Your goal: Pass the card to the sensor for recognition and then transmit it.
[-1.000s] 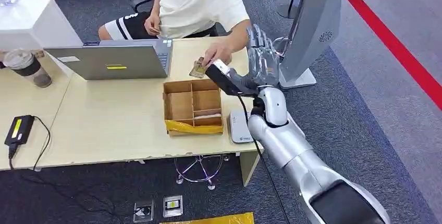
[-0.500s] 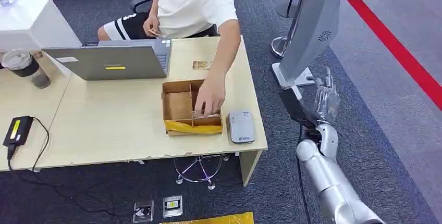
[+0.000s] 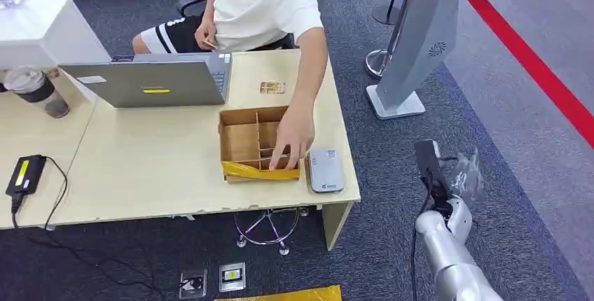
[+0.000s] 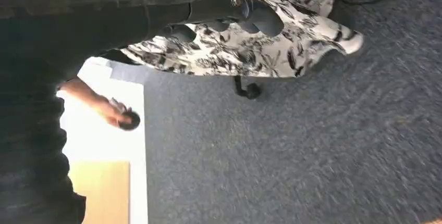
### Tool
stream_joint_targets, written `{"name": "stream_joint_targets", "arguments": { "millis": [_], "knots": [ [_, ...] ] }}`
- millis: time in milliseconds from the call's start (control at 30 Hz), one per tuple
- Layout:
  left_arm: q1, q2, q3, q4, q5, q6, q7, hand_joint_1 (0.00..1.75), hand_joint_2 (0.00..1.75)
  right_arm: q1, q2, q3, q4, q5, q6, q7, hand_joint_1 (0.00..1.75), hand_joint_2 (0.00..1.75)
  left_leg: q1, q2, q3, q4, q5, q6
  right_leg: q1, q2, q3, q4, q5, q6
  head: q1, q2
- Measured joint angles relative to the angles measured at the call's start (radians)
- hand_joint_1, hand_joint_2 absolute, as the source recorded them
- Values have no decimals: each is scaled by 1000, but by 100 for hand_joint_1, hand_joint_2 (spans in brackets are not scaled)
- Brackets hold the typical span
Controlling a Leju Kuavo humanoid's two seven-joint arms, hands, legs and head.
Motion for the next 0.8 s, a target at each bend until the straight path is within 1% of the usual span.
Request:
{"name": "stream_joint_targets", "arguments": {
  "millis": [33, 67, 133, 167, 233, 267, 300, 333, 433, 533, 567, 633, 700, 800],
  "knots": [
    [0, 10, -13, -17, 21, 4, 6, 0, 175, 23, 0, -10, 32, -8, 15, 39, 42, 175, 0, -1, 0, 0, 0, 0, 0, 0, 0, 0, 0, 0, 0, 0],
    [0, 22, -29, -35, 41, 9, 11, 0, 175, 50, 0, -19, 61, -13, 41, 87, 0, 175, 0, -1, 0, 0, -1, 0, 0, 0, 0, 0, 0, 0, 0, 0],
    [-1, 43, -59, -66, 69, 19, 13, 0, 175, 101, 0, -40, 121, -28, 116, 212, 0, 175, 0, -1, -1, 0, -2, -1, 0, 0, -1, 0, -1, 0, -1, 0],
    [-2, 55, -74, -80, 80, 22, 13, 0, 175, 131, 0, -51, 144, -36, 149, 253, 0, 175, 0, 0, -1, 0, -3, -1, 0, 0, -1, 0, -1, -1, 0, 0],
    [-3, 75, -103, -103, 94, 24, 5, 0, 175, 188, -2, -70, 184, -45, 226, 298, 0, 175, 1, 0, -1, 0, -4, -1, 1, 0, 0, 0, -2, -1, 0, 0],
    [-3, 83, -116, -111, 97, 23, 1, 0, 175, 211, -2, -75, 201, -46, 239, 305, 0, 175, 1, 0, -1, 0, -4, -1, 1, 0, -1, 0, -2, -1, -1, 0],
    [-4, 91, -129, -120, 101, 20, -2, 0, 175, 230, -2, -81, 216, -50, 250, 305, 0, 175, 1, 1, -2, 0, -4, -1, 0, 1, -1, 0, -2, -1, -1, 0],
    [-7, 98, -138, -126, 110, 13, -5, 0, 175, 239, -2, -89, 227, -65, 256, 287, 0, 175, 1, 2, -2, 0, -4, -1, 0, 2, -2, 0, -2, -1, -1, 0],
    [-16, 105, -168, -137, 145, -27, -16, 0, 175, 241, -2, -113, 250, -90, 266, 208, 0, 175, 1, 3, -1, 0, -4, -1, 0, 2, -1, 0, -2, -1, -1, 0],
    [-19, 103, -193, -143, 159, -40, -21, 0, 175, 230, 1, -125, 268, -86, 272, 199, 0, 175, 0, 3, 0, 0, -3, -1, 0, 2, 0, 0, -2, 0, 0, 0],
    [-20, 103, -201, -144, 164, -44, -25, 0, 175, 228, 2, -127, 272, -73, 285, 189, 0, 175, 0, 2, 0, 0, -3, -1, 0, 2, 0, 0, -2, 0, 0, 0],
    [-21, 100, -216, -143, 186, -43, -44, 0, 175, 218, 6, -126, 281, -17, 327, 178, 0, 175, 0, 2, 0, 0, -3, 0, 0, 2, 0, 0, -1, 0, 0, 0],
    [-25, 95, -227, -143, 207, -33, -56, 0, 175, 206, 16, -119, 284, 41, 380, 182, 0, 175, 0, 2, 0, 0, -3, 0, 0, 2, 0, 0, -1, 0, 0, 0],
    [-32, 87, -242, -142, 222, -34, -63, 0, 175, 191, 30, -110, 288, 48, 409, 193, 0, 175, 0, 1, 0, 0, -3, 0, 0, 1, 1, 0, -1, -1, 0, 0]
  ]
}}
